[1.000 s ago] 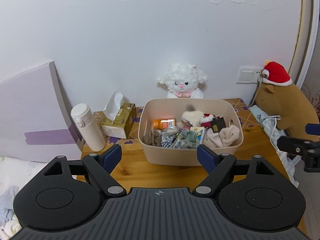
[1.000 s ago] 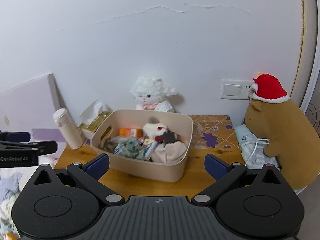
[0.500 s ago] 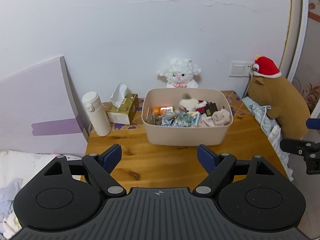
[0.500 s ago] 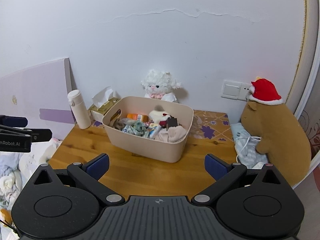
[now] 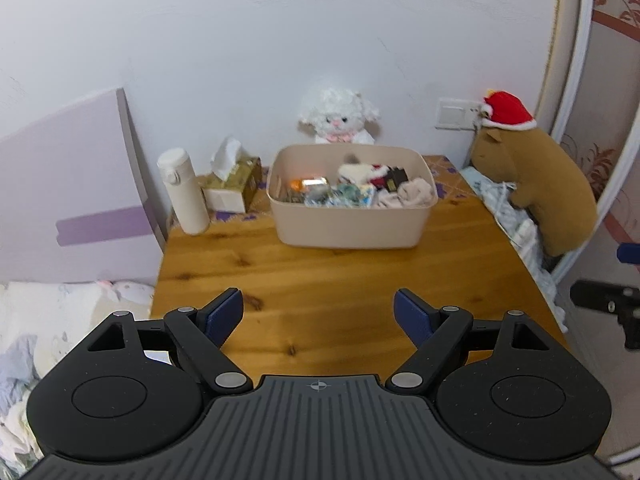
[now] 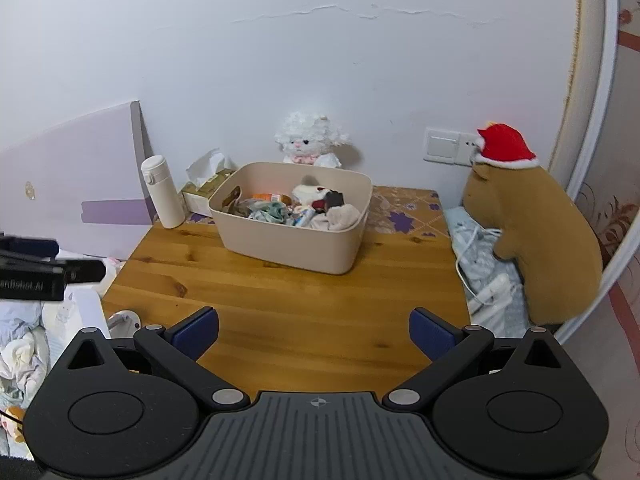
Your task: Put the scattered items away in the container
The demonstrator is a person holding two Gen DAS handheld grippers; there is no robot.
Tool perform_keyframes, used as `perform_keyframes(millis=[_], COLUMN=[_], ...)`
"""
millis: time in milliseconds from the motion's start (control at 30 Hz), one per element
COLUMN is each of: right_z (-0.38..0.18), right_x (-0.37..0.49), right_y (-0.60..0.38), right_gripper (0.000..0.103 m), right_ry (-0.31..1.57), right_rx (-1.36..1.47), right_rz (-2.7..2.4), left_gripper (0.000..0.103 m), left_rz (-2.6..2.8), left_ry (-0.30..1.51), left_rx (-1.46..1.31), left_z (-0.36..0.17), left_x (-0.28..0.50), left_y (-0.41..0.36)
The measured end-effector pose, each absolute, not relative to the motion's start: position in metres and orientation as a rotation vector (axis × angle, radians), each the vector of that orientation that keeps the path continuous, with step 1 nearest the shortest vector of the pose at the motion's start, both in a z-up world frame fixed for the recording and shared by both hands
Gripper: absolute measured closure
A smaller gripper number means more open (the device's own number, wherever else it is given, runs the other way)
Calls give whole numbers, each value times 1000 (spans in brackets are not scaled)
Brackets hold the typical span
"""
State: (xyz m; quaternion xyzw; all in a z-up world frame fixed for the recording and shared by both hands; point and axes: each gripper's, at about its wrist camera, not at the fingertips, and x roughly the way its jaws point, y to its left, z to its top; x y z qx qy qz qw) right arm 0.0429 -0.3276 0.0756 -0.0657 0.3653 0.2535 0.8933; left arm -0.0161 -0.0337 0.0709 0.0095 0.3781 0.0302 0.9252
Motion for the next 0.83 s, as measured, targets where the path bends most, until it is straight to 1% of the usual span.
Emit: perform_keyframes(millis=[267, 833], right_z=[75, 67], right_x=[20, 24], right_y=[-342, -352], right_gripper=[0, 0], right_ry=[759, 802], right_rx=[-149, -111], right_rz=[499, 484], left_gripper=[19, 19], left_rz=[12, 20], left_ry=[805, 849], left_rx=[-16, -34], left_z=[66, 62], left_x=[-41, -42], left_y=[-41, -42])
